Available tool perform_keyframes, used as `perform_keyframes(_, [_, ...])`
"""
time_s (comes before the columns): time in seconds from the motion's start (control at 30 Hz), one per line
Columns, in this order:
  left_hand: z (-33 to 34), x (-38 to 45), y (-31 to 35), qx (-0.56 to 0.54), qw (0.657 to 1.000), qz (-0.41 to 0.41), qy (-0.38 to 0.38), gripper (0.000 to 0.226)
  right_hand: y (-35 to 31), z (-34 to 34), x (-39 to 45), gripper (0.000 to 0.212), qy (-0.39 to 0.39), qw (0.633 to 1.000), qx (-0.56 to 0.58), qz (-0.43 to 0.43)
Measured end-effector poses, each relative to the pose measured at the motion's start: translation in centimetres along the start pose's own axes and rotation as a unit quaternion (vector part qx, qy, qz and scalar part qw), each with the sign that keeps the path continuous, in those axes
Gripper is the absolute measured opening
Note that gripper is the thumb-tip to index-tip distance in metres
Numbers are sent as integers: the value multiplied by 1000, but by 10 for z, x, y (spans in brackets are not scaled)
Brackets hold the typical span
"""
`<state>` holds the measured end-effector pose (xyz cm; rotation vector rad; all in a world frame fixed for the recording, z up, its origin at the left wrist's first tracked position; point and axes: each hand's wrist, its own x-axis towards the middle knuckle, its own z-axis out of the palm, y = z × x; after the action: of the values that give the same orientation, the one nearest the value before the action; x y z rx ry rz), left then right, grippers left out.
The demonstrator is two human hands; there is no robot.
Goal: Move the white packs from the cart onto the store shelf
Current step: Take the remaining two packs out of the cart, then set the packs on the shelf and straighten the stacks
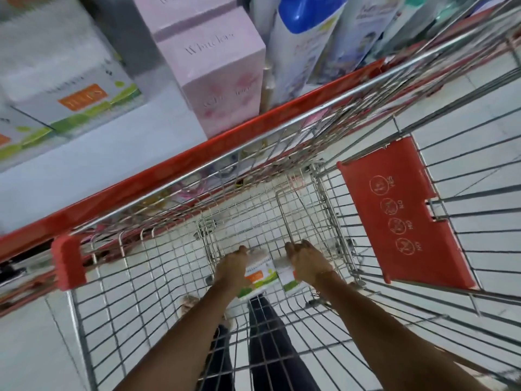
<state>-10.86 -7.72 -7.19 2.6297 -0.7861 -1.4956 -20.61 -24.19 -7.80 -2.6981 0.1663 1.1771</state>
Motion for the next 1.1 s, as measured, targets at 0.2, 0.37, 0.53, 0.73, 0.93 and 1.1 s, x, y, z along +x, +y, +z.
perform_keyframes(0.2, [-21,-38,-14,-46,998,13,46,69,-17,-33,-29,48,36,995,85,35])
perform_keyframes(0.37, [-59,-87,-41,-38,995,38,87,63,-53,-77,-61,44,97,987,118,48])
perform_keyframes(0.53, [-107,-148,-71,-52,980,62,182,59,-92,-123,-89,51,174,977,123,18])
perform_keyframes(0.73, [-165,-217,-105,-62,950,83,295,59,-150,-195,-126,57,261,960,98,2])
perform_keyframes(0.93, [-215,-258,-135,-56,923,78,372,61,-191,-263,-138,54,354,930,85,-48])
perform_keyframes(1.1, [-248,-270,-146,-72,902,45,423,64,-210,-315,-137,59,375,924,49,-52])
